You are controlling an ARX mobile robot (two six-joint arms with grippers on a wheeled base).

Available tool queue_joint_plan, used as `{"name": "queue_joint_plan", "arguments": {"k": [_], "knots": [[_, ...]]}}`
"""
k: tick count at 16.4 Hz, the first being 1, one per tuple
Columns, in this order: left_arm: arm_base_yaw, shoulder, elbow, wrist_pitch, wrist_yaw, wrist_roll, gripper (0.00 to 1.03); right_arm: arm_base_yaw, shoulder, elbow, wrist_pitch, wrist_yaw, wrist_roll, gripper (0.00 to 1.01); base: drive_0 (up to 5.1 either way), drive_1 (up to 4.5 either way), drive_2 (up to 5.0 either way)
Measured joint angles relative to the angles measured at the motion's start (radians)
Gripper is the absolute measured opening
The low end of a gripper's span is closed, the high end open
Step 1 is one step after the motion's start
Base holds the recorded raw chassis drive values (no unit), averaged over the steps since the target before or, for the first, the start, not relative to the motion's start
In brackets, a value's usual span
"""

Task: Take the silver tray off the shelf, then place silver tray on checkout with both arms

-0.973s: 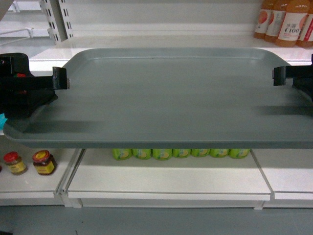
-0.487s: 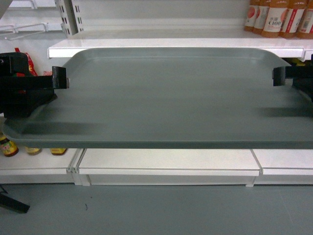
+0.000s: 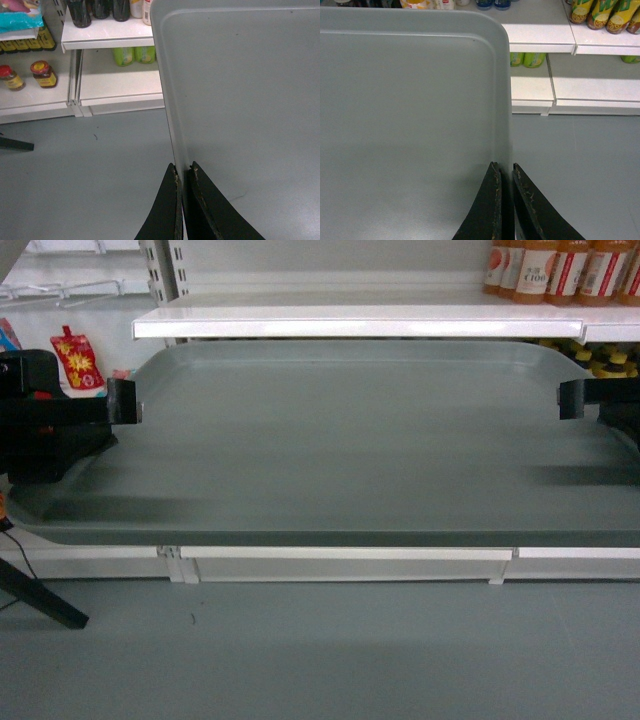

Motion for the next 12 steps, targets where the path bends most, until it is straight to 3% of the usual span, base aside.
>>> {"name": "queue_joint_plan", "arguments": {"k": [12], "knots": [[-0.001, 0.000, 0.001, -0.003, 0.002, 0.000, 0.04, -0.001, 0.000, -0.001, -0.002, -0.002, 0.000, 0.03, 0.1, -4.25, 4.4]]}}
